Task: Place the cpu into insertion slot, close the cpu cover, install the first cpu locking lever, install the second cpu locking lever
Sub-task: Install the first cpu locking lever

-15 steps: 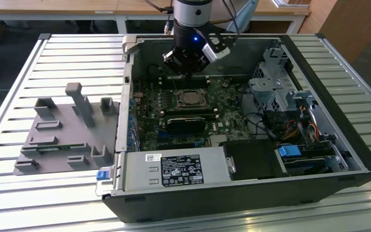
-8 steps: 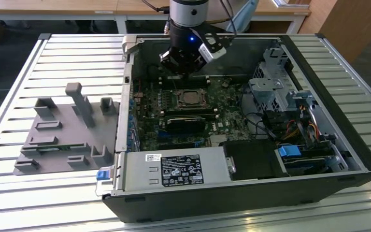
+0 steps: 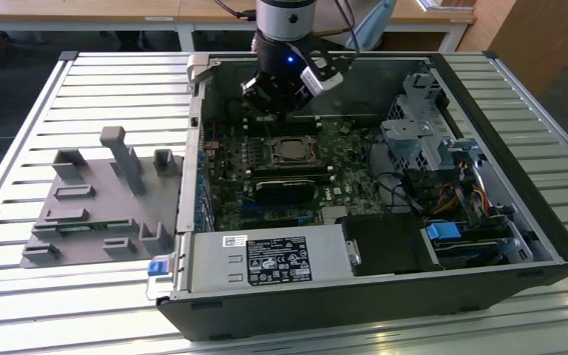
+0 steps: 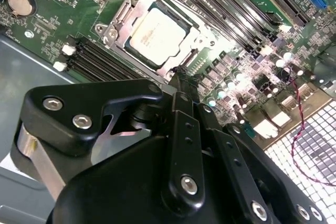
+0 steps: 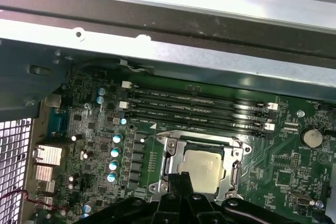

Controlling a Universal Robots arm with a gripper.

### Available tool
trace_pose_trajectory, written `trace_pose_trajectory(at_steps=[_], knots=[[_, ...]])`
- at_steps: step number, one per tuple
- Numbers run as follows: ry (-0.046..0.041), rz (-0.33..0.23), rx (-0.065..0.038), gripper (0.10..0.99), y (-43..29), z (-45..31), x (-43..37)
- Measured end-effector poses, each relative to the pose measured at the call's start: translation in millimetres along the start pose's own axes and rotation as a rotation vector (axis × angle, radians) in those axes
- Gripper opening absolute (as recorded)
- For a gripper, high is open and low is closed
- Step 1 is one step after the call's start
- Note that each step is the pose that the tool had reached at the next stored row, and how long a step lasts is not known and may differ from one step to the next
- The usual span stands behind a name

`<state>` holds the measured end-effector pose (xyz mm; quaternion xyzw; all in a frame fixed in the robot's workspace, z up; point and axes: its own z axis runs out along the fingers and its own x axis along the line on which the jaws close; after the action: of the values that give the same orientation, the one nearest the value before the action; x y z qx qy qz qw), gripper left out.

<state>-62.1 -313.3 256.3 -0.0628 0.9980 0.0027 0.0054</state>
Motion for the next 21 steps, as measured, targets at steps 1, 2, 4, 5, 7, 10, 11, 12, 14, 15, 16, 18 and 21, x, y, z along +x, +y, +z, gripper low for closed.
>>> trace_pose_trajectory(at_steps=[1,2,4,5,7,10,11,12,14,15,16,18,21], knots=[[-0.0001,0.0,0.0,0.118,0.1,0.0,0.8],[-0.0002,0.0,0.0,0.118,0.2,0.0,1.4],[-0.0002,0.0,0.0,0.118,0.3,0.0,2.1],[-0.0003,0.0,0.0,0.118,0.4,0.0,2.7],[-0.0003,0.0,0.0,0.118,0.5,-0.1,3.6],[-0.0005,0.0,0.0,0.118,0.7,-0.1,5.5],[-0.0005,0.0,0.0,0.118,0.8,-0.1,6.5],[-0.0006,0.0,0.0,0.118,1.0,-0.1,7.7],[-0.0005,0.0,0.0,0.118,1.4,-0.1,10.8],[-0.0007,0.0,0.0,0.118,1.6,-0.1,12.5],[-0.0007,0.0,0.0,0.118,1.8,-0.1,14.3],[-0.0007,0.0,0.0,0.118,2.3,-0.1,17.9],[-0.001,0.0,0.0,0.118,2.9,0.0,22.8]])
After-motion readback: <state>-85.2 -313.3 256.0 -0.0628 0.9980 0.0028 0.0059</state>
